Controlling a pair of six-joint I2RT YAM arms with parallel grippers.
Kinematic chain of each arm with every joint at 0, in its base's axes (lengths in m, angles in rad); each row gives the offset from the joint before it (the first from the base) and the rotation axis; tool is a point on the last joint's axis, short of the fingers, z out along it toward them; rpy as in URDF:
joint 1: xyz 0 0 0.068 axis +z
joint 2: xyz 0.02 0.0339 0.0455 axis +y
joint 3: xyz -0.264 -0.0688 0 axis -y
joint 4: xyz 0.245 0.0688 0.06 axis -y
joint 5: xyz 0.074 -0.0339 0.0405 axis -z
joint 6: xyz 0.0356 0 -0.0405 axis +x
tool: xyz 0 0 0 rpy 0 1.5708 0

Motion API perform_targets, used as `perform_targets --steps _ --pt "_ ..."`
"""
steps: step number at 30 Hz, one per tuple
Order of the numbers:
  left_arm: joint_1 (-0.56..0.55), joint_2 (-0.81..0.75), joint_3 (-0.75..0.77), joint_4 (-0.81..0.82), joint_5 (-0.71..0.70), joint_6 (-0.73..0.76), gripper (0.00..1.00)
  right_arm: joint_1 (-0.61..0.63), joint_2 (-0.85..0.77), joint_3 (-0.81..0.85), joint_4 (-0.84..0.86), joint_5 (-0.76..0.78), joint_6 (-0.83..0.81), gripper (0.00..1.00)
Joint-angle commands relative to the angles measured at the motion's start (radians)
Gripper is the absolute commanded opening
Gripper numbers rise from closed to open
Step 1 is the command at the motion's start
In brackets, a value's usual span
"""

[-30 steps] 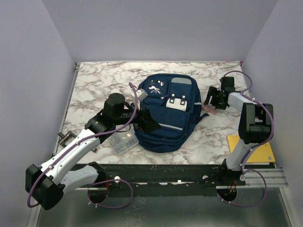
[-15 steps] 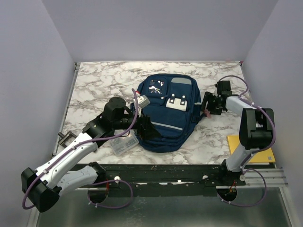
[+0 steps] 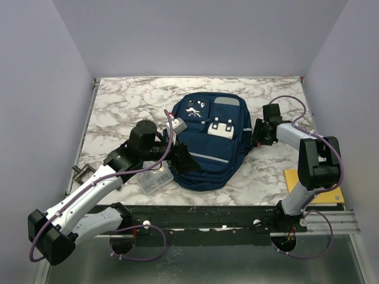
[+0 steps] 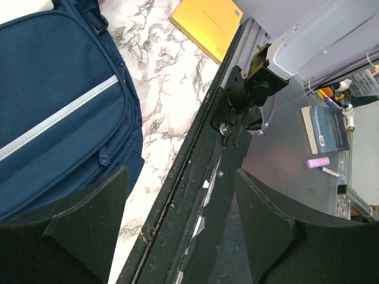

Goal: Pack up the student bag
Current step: Pick up the stationery from the center of the board.

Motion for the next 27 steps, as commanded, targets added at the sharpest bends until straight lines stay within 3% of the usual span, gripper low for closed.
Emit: perform_targets --steps 1,3,14,17,27 --pt "0.013 0.024 0.001 0.001 0.010 0.004 0.75 0.033 0.030 -0.024 -0.048 0.134 0.028 0.49" --pt "0.022 0.036 0.000 0.005 0.019 -0.003 0.75 0.044 0.045 -0.022 -0.052 0.174 0.041 0.49" --pt "0.038 0.100 -0.010 0.012 -0.001 -0.008 0.74 0.044 0.042 0.012 -0.034 0.222 0.063 0.20" --pt "0.008 0.120 -0.005 0.012 -0.069 0.001 0.74 0.042 0.004 0.046 -0.063 0.268 0.051 0.11" --pt "-0.230 0.224 0.060 -0.022 -0.485 0.065 0.75 0.035 -0.209 0.102 -0.210 0.376 0.076 0.01"
